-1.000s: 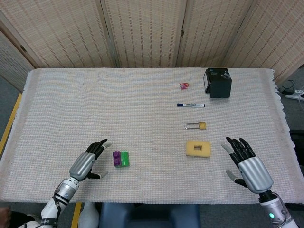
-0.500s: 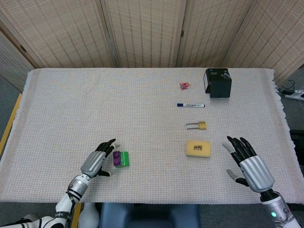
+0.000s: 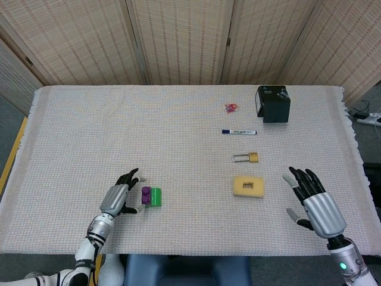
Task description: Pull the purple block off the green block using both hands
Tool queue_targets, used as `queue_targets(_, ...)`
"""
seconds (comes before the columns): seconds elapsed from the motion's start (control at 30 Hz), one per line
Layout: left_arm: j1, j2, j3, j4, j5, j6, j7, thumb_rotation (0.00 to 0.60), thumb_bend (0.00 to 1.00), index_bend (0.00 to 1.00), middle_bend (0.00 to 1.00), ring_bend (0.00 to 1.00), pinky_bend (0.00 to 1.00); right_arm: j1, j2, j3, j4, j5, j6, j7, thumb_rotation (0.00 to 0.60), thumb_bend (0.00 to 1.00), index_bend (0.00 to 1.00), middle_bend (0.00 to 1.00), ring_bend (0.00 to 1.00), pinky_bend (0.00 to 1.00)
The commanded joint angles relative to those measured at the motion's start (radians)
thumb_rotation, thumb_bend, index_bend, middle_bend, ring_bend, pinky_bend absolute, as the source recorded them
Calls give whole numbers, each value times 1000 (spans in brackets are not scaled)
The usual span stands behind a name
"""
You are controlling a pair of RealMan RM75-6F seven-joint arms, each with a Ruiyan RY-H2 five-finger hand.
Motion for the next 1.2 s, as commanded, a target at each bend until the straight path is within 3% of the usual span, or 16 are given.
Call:
queue_targets(0.03,-3,-3,5,1,-6,-4,11,600,316,247,0,0,20,1,1,-2,1,-5,1,5,600,366,0,0,0,0)
queue_targets(0.53,-8,-41,10,38,14,26,31,600,318,379,9,0,20,10,22,-14,-7,-6,-24,20,600,366,0,0,0,0)
queue_targets(0.93,-15,-43,1,78,2,5,9,600,419,492,54,0,5,25,33,-24,-12,-9,-53,34,600,366,0,0,0,0)
queue_targets(1.1,-9,-50,-5,94,20,22,-23,600,453,636,114,0,6,28,30,-23,-11,-3,-59,32,600,366,0,0,0,0)
queue_targets(1.2,3,-62,-7,109,39,55,-45,600,525,777,215,15,28,28,28,-22,-11,-1,-59,31,600,366,0,0,0,0)
